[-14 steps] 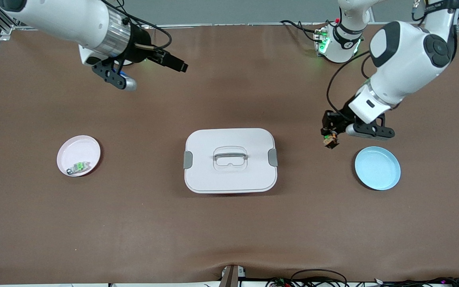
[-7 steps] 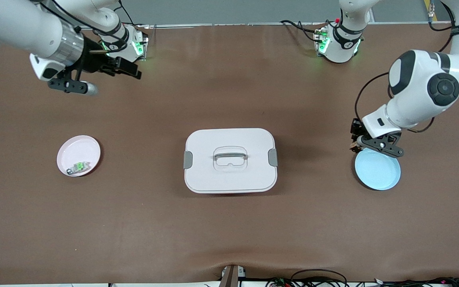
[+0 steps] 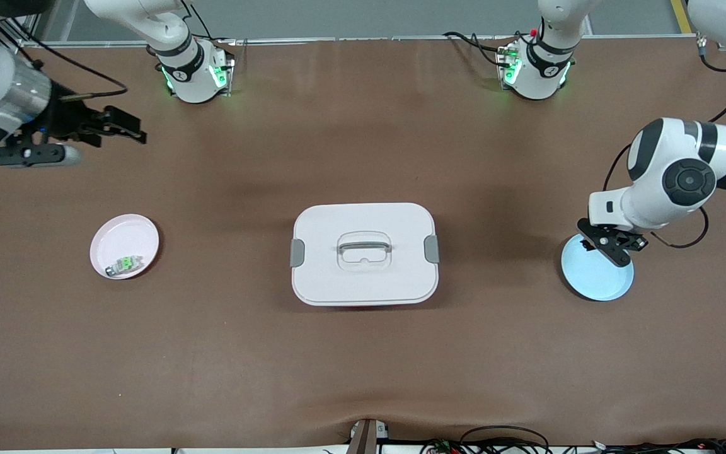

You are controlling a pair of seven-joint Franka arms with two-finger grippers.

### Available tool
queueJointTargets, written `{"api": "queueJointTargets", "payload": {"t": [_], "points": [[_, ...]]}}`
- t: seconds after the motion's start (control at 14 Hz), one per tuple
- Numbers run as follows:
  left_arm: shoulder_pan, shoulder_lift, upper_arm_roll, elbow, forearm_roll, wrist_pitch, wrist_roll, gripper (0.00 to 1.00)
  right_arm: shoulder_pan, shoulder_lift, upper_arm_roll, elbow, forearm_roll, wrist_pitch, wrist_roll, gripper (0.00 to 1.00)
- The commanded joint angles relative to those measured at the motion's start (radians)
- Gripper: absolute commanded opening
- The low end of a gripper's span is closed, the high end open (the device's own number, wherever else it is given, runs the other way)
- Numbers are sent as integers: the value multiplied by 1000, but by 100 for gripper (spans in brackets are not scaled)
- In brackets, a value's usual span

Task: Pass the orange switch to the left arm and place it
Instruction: 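Carry the switch to the blue plate while the right gripper retracts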

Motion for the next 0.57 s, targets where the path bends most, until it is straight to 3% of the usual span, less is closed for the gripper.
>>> {"api": "queueJointTargets", "payload": {"t": [0.0,0.14,0.36,0.5], "points": [[50,93,-10,19,129,79,134,0,-53,-19,17,-10,-38,-3,-27,100],[50,133,-10,19,270,110,143,0,-81,-15,17,5,-39,-4,-27,100],[84,204,-10,14,329,184,160,0,-108,10,19,43,-49,-6,-26,100],[118,253,-10,17,436,220,166,0,-127,37,17,80,-52,-6,-32,100]]}}
